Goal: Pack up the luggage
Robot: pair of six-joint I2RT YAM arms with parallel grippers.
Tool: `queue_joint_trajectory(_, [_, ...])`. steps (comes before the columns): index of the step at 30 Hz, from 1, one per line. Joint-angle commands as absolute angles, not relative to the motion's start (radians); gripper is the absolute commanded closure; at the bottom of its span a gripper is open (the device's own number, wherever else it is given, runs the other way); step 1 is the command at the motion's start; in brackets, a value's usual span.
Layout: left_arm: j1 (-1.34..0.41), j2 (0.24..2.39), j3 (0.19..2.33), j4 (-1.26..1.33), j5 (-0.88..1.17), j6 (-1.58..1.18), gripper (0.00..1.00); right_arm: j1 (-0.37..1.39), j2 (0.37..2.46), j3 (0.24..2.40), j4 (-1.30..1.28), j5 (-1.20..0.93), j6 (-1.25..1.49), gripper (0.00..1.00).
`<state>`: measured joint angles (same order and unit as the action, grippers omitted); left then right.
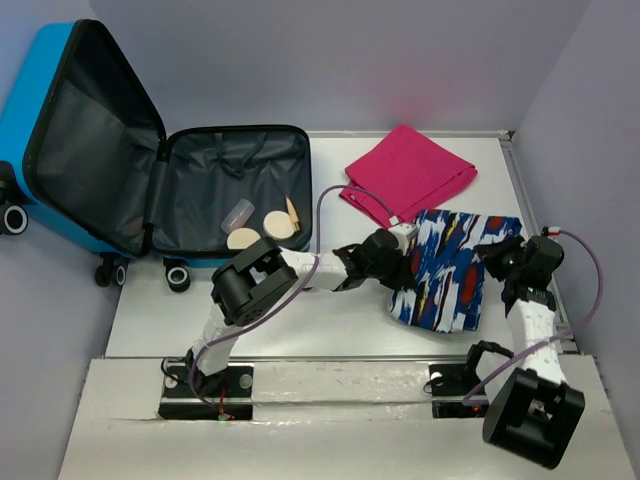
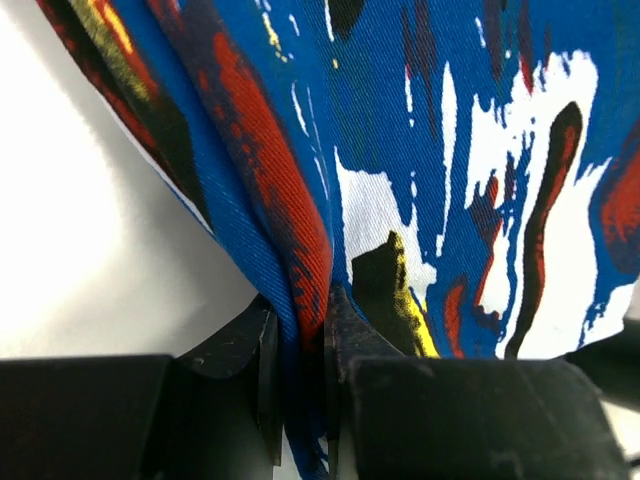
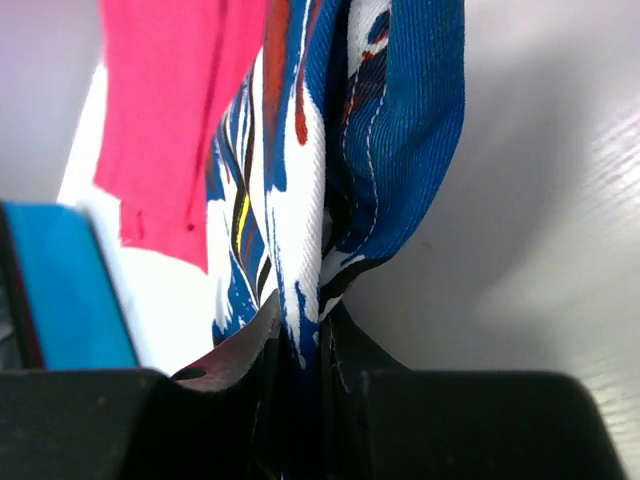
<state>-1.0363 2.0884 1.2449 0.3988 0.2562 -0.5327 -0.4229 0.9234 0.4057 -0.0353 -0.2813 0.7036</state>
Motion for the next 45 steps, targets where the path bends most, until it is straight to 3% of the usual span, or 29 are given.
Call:
queue_joint_trajectory(1, [-1.048,1.909,1.212,0.362,0.233,-0.511,0.94,-0.422,0.786,0.526,-0.132,-0.360,0.684,0.93])
queue_joint_trajectory(8, [-1.002,1.708,1.184,0.357,0.224,-0.535,0.94,-0.422,0.733,0.574,-0.163,-0.474,0.680,0.93])
queue_joint_trajectory(13, [-0.930,1.597,1.164,0.318,0.216,-0.540,0.94,-0.264,0.804,0.678,-0.091,-0.460,0.756,0.93])
queue_joint_trajectory(16, [-0.843,1.496,1.143,0.270,0.175,-0.532,0.94,0.028,0.928,0.810,-0.029,-0.330,0.782,0.93])
queue_joint_trajectory(23, [-0.583,1.232,1.109,0.062,0.126,-0.491,0.94,0.394,1.341,1.188,0.106,-0.163,0.827,0.93])
queue_joint_trajectory(32, [-0.053,1.230,1.215,-0.155,0.167,-0.388,0.94,0.577,1.927,1.795,0.095,-0.129,0.897,0.92])
queue_joint_trajectory(34, [0.062,1.297,1.213,-0.158,0.134,-0.396,0.71,0.588,2.024,1.894,0.059,-0.130,0.910,0.81])
queue_joint_trajectory(35, [0.095,1.325,1.226,-0.176,0.108,-0.402,0.56,0.588,2.081,1.960,0.019,-0.141,0.922,0.68])
queue_joint_trajectory(36, [0.121,1.350,1.226,-0.176,0.094,-0.408,0.38,0.588,2.144,2.038,-0.045,-0.165,0.922,0.51])
queue_joint_trajectory(37, [0.142,1.368,1.232,-0.184,0.089,-0.414,0.19,0.588,2.261,2.131,-0.120,-0.208,0.885,0.15])
queue_joint_trajectory(38, [0.158,1.387,1.238,-0.192,0.087,-0.422,0.01,0.588,2.301,2.286,-0.196,-0.218,0.861,0.04])
queue_joint_trajectory(40, [0.166,1.350,1.229,-0.170,0.086,-0.425,0.01,0.588,2.286,2.287,-0.261,-0.201,0.796,0.01])
queue_joint_trajectory(45, [0.149,1.269,1.209,-0.132,0.126,-0.442,0.01,0.566,2.116,2.031,-0.210,-0.111,0.688,0.03])
